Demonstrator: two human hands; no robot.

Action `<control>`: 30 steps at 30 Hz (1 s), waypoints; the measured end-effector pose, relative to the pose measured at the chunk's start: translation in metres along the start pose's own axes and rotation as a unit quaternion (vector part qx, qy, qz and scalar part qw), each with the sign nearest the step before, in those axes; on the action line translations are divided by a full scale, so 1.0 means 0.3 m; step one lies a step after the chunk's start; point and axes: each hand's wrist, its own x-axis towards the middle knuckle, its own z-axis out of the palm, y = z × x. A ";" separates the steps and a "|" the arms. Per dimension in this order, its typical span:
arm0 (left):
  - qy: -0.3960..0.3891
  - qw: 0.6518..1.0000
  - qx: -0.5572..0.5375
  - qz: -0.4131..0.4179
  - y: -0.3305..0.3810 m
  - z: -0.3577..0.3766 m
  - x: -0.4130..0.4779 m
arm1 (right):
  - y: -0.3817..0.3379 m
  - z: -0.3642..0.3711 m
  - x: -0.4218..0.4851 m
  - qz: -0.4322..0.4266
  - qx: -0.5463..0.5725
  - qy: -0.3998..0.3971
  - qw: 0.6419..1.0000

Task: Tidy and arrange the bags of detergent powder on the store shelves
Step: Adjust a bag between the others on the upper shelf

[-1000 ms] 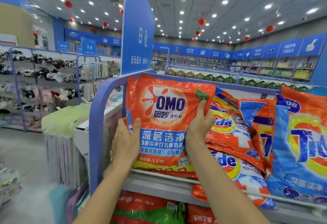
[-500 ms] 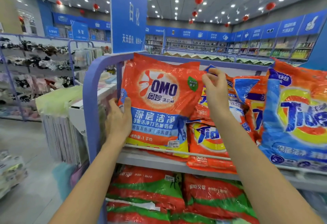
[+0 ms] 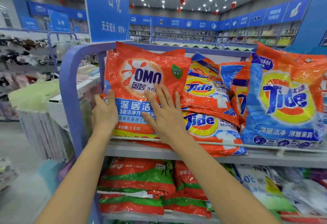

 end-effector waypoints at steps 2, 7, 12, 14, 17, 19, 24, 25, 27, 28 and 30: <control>-0.003 1.000 -0.001 -0.003 0.006 -0.001 -0.003 | -0.018 -0.009 -0.018 0.008 -0.014 0.012 1.000; 0.002 1.000 -0.005 -0.012 0.011 -0.003 -0.008 | -0.044 -0.022 -0.038 -0.007 -0.004 -0.084 0.996; 0.084 0.994 -0.011 0.074 0.001 0.005 -0.032 | -0.038 -0.064 -0.054 -0.004 -0.051 -0.065 0.997; 0.138 0.975 0.038 0.167 0.001 0.016 -0.057 | -0.025 -0.105 -0.078 0.004 -0.066 -0.019 0.998; 0.170 0.958 0.042 0.229 0.019 0.051 -0.112 | 0.044 -0.190 -0.135 0.021 -0.051 0.021 0.998; 0.178 0.950 0.024 0.257 0.053 0.085 -0.171 | 0.116 -0.262 -0.194 0.047 -0.019 0.040 0.998; 0.078 0.950 -0.081 0.290 0.211 0.179 -0.360 | 0.366 -0.489 -0.411 0.142 0.070 0.076 0.985; 0.059 0.949 -0.107 0.292 0.239 0.199 -0.401 | 0.423 -0.542 -0.462 0.158 0.087 0.087 0.980; 0.019 0.948 -0.133 0.290 0.277 0.246 -0.498 | 0.538 -0.645 -0.576 0.189 0.127 0.113 0.967; -0.001 0.949 -0.127 0.290 0.283 0.273 -0.550 | 0.595 -0.695 -0.638 0.207 0.151 0.125 0.959; -0.050 0.952 -0.124 0.274 0.276 0.333 -0.667 | 0.707 -0.787 -0.769 0.246 0.200 0.147 0.937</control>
